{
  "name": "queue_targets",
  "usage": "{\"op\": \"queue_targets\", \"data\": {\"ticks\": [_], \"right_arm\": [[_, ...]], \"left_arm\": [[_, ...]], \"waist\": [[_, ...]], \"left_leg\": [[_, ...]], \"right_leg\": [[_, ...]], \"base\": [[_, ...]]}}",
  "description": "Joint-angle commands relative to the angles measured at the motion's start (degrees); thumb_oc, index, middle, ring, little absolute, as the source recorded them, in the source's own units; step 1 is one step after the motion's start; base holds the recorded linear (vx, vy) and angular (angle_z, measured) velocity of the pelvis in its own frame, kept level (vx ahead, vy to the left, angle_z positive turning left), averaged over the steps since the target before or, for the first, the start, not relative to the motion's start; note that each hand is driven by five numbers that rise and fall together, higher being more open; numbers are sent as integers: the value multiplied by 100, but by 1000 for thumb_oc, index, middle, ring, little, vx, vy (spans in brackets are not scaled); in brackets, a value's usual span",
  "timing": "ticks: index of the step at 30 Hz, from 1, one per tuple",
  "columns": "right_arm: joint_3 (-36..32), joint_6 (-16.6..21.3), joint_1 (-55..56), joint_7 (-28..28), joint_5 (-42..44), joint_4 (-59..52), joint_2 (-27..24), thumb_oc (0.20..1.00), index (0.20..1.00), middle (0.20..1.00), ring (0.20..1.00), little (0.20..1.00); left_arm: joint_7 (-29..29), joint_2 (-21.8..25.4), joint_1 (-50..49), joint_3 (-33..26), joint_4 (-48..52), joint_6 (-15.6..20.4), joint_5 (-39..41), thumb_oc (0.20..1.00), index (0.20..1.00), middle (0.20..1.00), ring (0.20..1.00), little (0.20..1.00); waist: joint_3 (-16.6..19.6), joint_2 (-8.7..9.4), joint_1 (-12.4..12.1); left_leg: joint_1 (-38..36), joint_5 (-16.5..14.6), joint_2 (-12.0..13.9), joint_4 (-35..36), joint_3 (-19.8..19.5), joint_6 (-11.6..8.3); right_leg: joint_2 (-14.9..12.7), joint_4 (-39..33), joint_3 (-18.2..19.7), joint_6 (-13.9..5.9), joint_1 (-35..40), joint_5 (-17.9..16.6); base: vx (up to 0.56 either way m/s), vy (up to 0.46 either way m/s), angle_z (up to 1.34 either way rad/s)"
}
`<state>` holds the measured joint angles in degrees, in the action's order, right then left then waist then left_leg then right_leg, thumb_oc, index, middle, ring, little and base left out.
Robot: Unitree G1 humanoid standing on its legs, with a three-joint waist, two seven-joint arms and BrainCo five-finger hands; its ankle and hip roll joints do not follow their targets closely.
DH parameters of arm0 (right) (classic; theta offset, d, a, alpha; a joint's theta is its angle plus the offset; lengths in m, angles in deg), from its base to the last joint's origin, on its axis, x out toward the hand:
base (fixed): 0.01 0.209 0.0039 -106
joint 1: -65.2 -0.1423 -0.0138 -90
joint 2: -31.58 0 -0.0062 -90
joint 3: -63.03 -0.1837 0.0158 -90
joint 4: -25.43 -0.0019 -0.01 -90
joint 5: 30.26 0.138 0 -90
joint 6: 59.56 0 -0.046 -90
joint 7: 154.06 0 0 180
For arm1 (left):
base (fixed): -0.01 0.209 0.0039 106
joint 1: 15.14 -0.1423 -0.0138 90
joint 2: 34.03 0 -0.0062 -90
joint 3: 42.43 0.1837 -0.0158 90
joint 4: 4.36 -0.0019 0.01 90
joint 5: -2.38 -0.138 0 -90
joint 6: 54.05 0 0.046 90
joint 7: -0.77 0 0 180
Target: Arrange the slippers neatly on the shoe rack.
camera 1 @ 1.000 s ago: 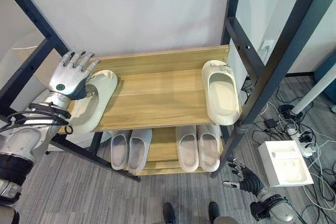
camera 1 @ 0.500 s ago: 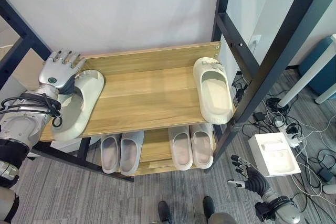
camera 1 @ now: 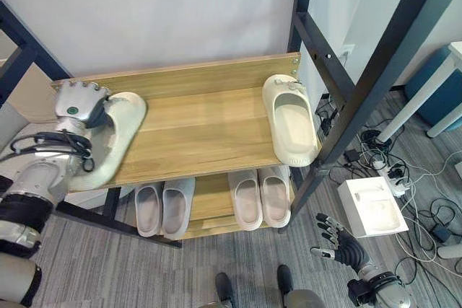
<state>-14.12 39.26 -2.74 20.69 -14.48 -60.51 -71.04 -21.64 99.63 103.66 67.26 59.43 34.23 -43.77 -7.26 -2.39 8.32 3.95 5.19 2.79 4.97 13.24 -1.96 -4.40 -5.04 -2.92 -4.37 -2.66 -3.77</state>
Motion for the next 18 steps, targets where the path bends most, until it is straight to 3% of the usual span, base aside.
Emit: {"op": "queue_targets", "data": {"ticks": [1, 9, 18], "right_arm": [[65, 323, -126, 102, -55, -376, 60, 1000, 1000, 1000, 1000, 1000], [97, 321, -113, 180, -92, -318, 73, 1000, 1000, 1000, 1000, 1000], [87, 305, -170, 237, 16, -272, 51, 1000, 1000, 1000, 1000, 1000]], "left_arm": [[-325, -150, 460, -530, 321, 1, -25, 200, 200, 200, 200, 200], [-506, -472, 364, -699, 1104, 74, -195, 200, 200, 200, 200, 200], [-462, -709, 807, -288, 1502, 212, -275, 200, 200, 200, 200, 200]], "waist": [[16, 89, 49], [1, 55, 60], [-14, -20, 139]], "left_leg": [[-536, -811, 63, 3, -317, -134], [-519, -792, 74, 3, -377, -149], [-510, -765, 96, 3, -377, -160]], "right_leg": [[-398, 4, -247, -585, 181, 239], [-389, 4, -284, -563, 198, 267], [-365, 4, -256, -550, 172, 259]], "base": [[2, -31, 5], [0, -16, 1], [-1, -11, 0]]}}
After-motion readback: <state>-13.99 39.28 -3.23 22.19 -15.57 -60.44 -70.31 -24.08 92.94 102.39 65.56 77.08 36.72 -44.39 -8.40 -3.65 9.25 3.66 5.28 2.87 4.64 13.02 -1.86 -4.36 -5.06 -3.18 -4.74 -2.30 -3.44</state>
